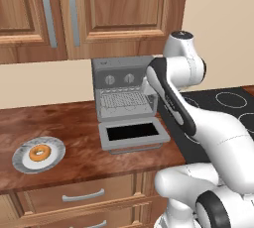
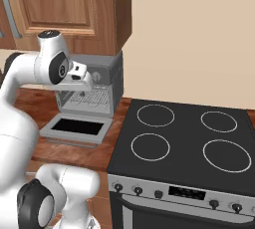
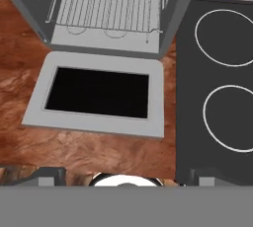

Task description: Pick up the bagel from the plate, place it on the toaster oven rack, close the door, and set the timer.

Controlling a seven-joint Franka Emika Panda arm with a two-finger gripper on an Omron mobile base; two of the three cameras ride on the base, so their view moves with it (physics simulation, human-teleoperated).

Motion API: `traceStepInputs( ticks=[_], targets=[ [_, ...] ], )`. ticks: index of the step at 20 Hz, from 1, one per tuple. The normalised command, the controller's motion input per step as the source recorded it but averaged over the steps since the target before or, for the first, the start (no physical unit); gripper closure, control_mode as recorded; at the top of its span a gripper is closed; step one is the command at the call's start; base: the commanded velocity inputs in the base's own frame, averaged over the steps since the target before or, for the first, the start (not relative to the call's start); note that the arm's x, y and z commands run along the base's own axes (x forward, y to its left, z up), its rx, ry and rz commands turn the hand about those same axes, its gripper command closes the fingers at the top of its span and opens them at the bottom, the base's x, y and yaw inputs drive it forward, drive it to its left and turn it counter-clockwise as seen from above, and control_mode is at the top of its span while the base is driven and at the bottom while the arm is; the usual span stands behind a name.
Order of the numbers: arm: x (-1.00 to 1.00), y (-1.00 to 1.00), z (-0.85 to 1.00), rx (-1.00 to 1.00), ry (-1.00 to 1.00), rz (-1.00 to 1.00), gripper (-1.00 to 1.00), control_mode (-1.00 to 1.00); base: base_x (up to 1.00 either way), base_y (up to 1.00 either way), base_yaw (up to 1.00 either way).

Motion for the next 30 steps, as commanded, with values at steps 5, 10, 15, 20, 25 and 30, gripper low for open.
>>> traceStepInputs(
  ticks=[5, 10, 15, 20, 25, 30],
  targets=[
    [-0.04, 0.48, -0.11, -0.01, 0.0, 0.0, -1.0, -1.0, 0.0, 0.0, 0.0],
    [0.0, 0.48, -0.26, 0.0, 0.0, 0.0, -1.0, -1.0, 0.0, 0.0, 0.0],
    [0.03, 0.38, -0.34, -0.03, 0.0, 0.0, -1.0, -1.0, 0.0, 0.0, 0.0],
    [0.13, 0.16, -0.35, -0.08, 0.0, 0.0, -1.0, -1.0, 0.0, 0.0, 0.0],
    [0.26, 0.05, -0.32, -0.12, -0.02, 0.0, -1.0, -1.0, 0.0, 0.0, 0.0],
    [0.37, 0.0, -0.15, -0.14, -0.02, 0.0, -1.0, -1.0, 0.0, 0.0, 0.0]
  ],
)
